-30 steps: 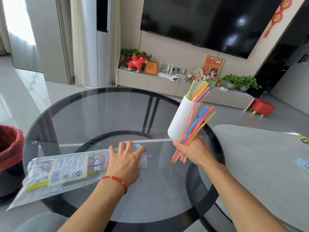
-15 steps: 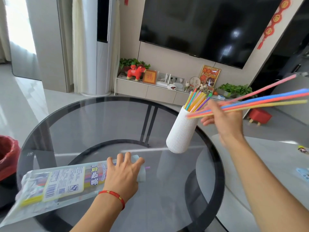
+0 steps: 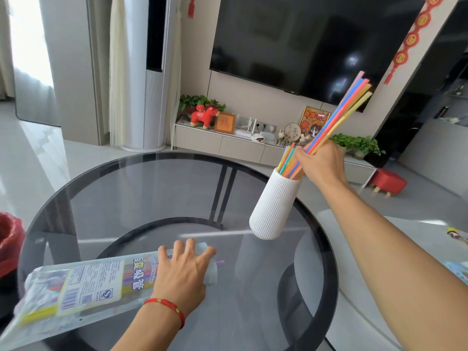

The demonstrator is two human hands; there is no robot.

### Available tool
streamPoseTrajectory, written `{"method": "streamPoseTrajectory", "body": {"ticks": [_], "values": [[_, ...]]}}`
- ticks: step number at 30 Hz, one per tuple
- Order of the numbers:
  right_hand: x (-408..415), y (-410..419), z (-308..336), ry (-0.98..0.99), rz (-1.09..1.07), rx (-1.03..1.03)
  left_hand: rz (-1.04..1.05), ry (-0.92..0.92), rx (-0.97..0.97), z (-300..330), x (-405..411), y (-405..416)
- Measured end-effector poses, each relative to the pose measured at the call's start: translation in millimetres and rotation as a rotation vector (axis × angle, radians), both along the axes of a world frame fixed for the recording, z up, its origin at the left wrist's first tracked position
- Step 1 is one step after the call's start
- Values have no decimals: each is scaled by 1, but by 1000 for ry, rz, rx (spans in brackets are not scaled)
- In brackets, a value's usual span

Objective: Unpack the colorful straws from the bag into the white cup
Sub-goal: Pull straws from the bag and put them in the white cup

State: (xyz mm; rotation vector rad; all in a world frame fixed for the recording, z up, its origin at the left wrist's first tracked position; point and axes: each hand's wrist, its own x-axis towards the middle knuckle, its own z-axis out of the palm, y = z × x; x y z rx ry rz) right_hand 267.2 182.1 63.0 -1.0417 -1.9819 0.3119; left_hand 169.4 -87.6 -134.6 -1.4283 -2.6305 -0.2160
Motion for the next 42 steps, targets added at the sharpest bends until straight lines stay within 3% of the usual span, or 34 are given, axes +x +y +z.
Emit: {"method": "streamPoseTrajectory", "body": {"ticks": [5,22,28,32,38,42], "values": [[-4,-5,-6,-128,-93,27,0,-3,-4,0,-1,0],[5,-12,22,363,186,57,6,-14,-8,0,-1,-1],[5,-9,12,108,251,35,-3,-15,-7,0,-1,-1],[6,-9,15,166,265,106,-10,-15,-4,0,-1,-1],[7,-1,2,-340,285,113,-16,-19,1,1,-2,-1],[8,2,-4,-220,278,160,-9,-26,0,3,-1,-1]]}}
